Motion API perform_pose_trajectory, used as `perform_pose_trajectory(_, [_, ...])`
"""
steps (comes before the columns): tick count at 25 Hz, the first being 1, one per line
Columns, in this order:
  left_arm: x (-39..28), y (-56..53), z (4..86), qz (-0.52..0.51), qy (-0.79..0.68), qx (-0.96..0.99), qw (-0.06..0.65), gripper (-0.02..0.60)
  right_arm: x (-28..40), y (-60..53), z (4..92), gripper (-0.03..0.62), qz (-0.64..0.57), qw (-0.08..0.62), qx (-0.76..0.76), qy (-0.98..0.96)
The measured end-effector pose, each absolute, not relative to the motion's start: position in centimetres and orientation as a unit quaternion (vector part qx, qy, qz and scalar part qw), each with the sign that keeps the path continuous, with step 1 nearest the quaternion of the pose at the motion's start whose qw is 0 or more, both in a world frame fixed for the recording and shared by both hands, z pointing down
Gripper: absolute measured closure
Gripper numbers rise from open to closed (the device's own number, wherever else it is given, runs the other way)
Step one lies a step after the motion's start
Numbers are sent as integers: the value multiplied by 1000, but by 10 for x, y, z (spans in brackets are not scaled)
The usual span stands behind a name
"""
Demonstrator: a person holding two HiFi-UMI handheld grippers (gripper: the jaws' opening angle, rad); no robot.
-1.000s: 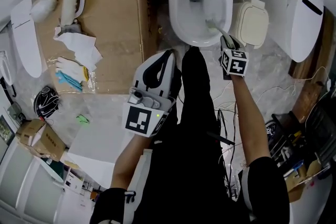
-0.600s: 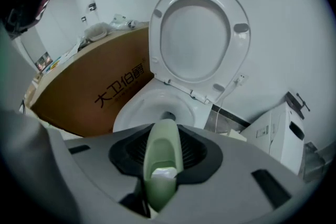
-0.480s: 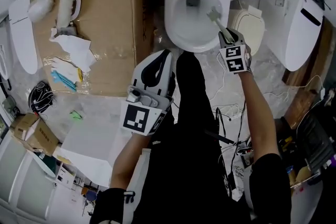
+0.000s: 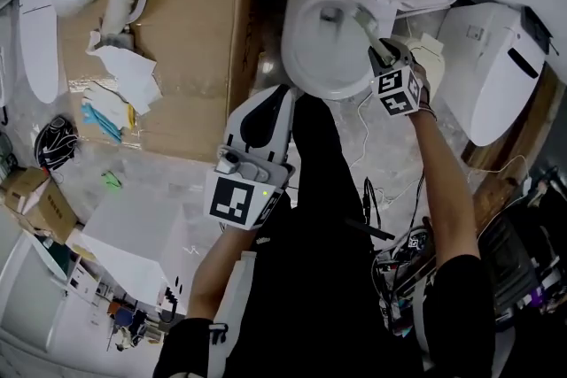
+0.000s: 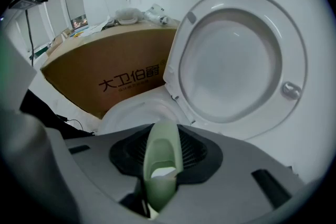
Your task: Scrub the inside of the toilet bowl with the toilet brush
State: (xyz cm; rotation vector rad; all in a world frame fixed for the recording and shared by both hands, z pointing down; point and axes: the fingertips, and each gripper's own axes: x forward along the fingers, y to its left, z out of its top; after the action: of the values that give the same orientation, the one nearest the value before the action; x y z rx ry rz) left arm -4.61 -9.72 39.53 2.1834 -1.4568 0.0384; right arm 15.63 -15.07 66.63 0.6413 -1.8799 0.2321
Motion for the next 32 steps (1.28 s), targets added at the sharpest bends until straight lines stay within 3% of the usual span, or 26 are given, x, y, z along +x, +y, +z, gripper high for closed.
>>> perform_pose_trajectory(16, [-103, -80, 385, -26, -616, 745, 254, 574, 50, -162, 657, 473, 8, 551, 134, -824])
perform_pose_trajectory(32, [-129, -27, 394, -25, -583, 767, 268, 574, 5, -48, 664, 473, 23, 553, 113, -825])
